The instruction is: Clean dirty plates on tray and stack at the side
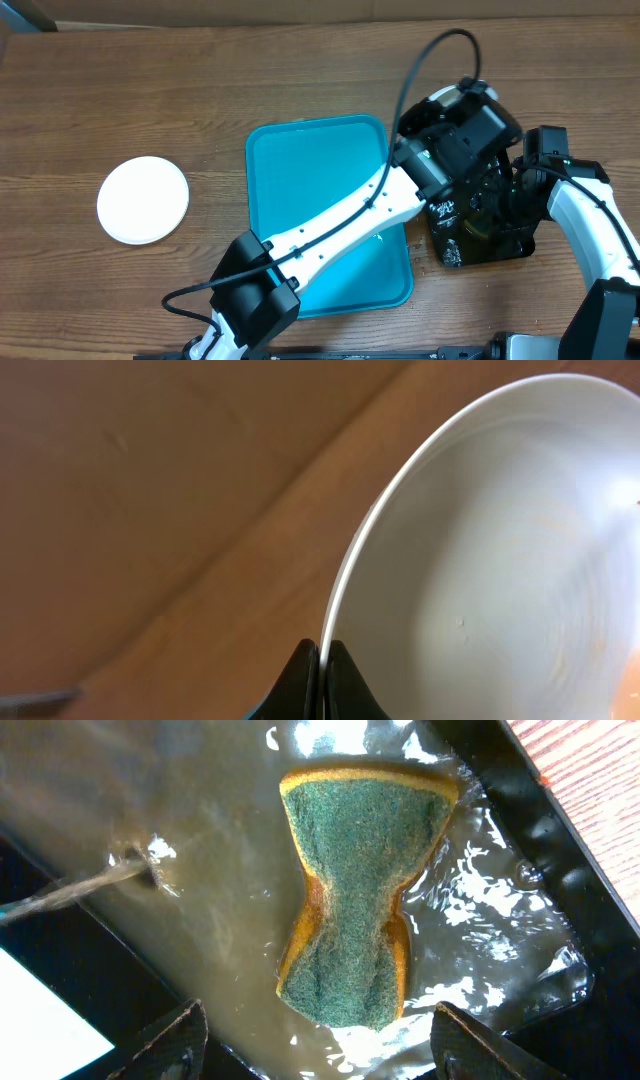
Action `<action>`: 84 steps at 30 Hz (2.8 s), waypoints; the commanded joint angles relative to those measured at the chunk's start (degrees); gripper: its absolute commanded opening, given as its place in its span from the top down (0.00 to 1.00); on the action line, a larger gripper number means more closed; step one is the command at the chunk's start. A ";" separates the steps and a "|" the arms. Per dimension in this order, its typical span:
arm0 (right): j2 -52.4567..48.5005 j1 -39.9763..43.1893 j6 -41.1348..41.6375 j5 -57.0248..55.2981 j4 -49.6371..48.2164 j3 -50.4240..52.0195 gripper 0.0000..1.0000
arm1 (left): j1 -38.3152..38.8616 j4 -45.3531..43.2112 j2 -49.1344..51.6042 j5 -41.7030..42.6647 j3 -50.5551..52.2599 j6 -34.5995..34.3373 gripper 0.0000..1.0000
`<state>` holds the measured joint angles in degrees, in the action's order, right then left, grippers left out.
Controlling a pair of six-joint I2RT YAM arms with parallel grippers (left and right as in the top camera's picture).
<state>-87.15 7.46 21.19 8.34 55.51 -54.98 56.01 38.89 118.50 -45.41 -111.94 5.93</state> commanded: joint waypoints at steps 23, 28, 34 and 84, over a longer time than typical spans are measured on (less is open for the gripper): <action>1.27 0.00 0.00 0.26 0.37 0.20 0.26 | 2.95 -5.97 -2.47 -9.27 -1.46 15.54 0.96; 1.27 0.00 0.00 0.26 0.35 0.20 0.26 | 2.58 -4.96 -2.47 -6.58 -1.42 12.33 0.96; 1.27 0.00 0.00 0.28 0.48 0.20 0.26 | 2.29 -4.50 -2.47 -6.19 -1.42 11.63 0.96; 1.27 0.00 0.02 0.31 1.60 0.20 0.26 | -100.06 25.86 -19.26 48.63 30.73 -20.68 0.96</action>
<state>-87.15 7.46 21.17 8.58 57.19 -54.94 -44.62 68.23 100.09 2.61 -85.06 -15.90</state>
